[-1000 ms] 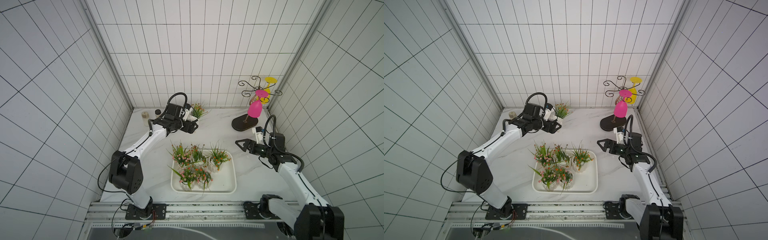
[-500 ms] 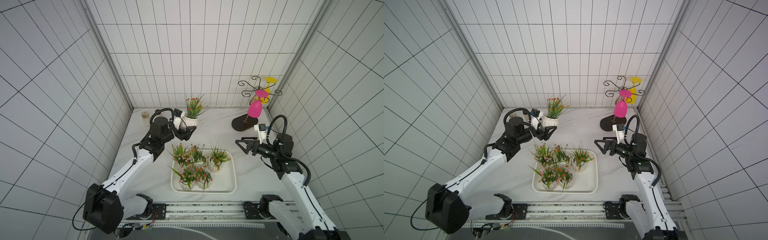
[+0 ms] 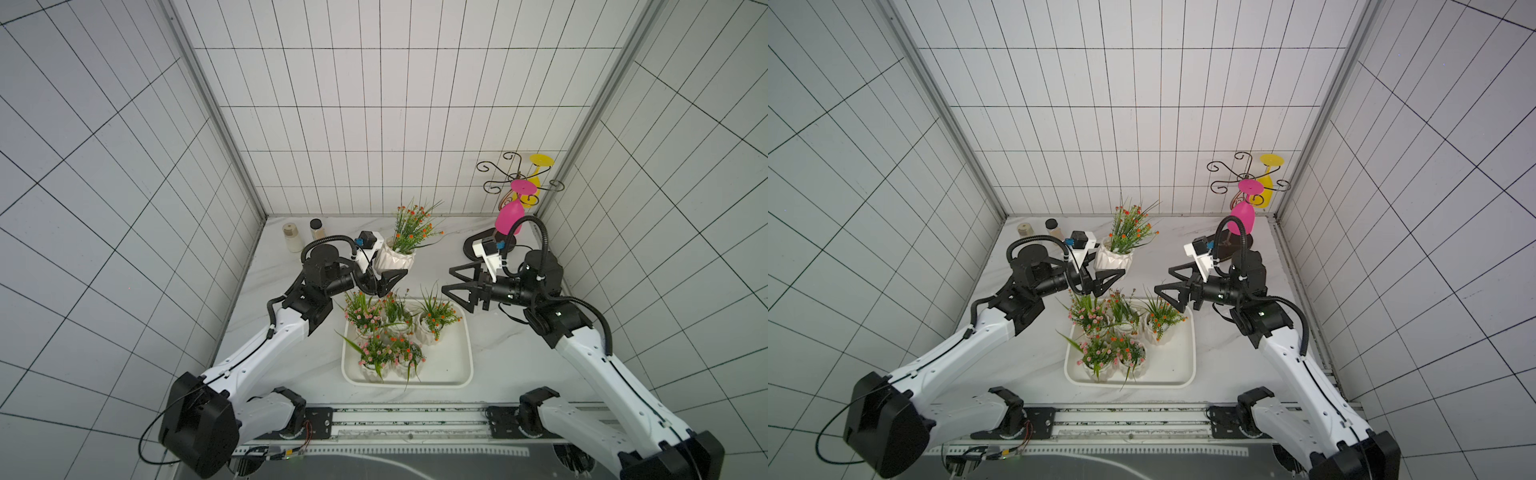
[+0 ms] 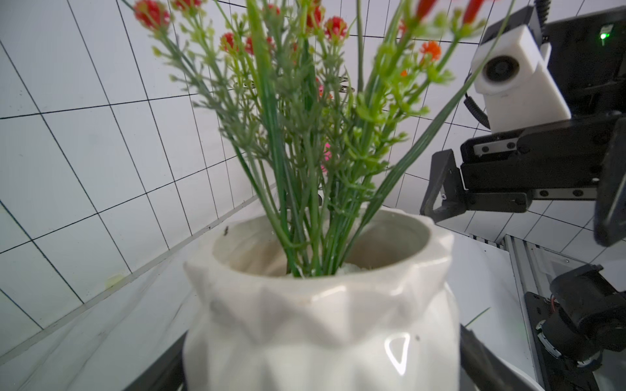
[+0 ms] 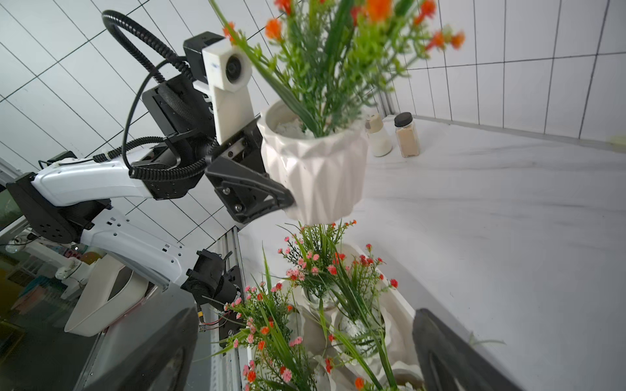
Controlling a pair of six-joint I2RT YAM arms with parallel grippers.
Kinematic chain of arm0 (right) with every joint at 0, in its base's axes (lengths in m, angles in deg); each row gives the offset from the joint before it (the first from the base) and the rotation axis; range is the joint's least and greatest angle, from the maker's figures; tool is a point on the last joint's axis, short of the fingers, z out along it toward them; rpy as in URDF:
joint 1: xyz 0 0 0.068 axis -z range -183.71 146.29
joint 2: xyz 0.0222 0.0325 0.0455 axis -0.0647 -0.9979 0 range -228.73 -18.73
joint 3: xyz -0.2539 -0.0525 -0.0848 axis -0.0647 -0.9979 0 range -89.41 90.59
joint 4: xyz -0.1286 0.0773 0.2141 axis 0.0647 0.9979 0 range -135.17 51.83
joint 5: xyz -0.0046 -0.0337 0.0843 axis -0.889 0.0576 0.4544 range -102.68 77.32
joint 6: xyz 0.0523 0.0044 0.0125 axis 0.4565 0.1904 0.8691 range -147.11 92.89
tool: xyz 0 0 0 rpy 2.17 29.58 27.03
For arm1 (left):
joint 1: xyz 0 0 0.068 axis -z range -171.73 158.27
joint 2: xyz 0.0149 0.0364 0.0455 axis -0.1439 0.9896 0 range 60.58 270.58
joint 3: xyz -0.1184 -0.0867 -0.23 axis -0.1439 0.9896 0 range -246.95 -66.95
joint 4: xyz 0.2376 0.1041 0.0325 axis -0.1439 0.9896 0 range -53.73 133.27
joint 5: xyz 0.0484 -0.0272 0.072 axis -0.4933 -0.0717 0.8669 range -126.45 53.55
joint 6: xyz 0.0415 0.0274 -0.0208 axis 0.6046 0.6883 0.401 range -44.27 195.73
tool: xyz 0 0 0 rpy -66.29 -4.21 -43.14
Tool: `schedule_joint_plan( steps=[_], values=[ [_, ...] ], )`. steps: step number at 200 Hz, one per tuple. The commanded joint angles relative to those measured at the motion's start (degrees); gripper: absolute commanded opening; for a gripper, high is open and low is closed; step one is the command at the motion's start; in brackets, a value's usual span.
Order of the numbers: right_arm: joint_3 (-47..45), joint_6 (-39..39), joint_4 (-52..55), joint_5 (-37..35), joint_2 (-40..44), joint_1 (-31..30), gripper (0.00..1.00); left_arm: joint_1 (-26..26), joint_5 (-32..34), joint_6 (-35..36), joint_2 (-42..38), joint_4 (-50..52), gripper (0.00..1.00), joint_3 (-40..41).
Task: Put the potted gypsophila into the storage box
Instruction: Pick up the baby's breath potted plant from the center of the board.
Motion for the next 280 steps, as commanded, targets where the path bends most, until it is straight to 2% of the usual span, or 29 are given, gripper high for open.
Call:
schedule_joint_plan(
  steps=[1, 23, 85, 164, 244, 280],
  values=[
    [7.1, -1.0, -0.3, -7.0, -2.2, -3.0, 0.99, 0.0, -2.9, 1.3, -2.7, -6.7, 0.42, 0.1],
    [8.5, 0.0, -2.1, -11.3, -4.0, -6.1, 0.99, 0.0, -4.1, 0.9, -3.4, -6.7, 0.39, 0.6],
    [10.5, 2.3, -8.5, -14.9, -7.4, -12.3, 0.99, 0.0, -4.5, 1.1, -3.7, -7.8, 0.39, 1.2],
    [16.3, 1.5, -12.2, -17.4, -14.1, -15.3, 0.99, 0.0, -4.9, 0.9, -4.0, -8.4, 0.38, 1.7],
    [18.7, 1.3, -13.9, -17.3, -18.0, -17.7, 0.96, -0.1, -4.9, 0.8, -3.5, -8.7, 0.38, 1.7],
    [19.3, 0.0, -13.9, -19.5, -19.0, -18.9, 0.96, -0.1, -5.3, 0.6, -3.3, -8.7, 0.38, 1.8]
  ],
)
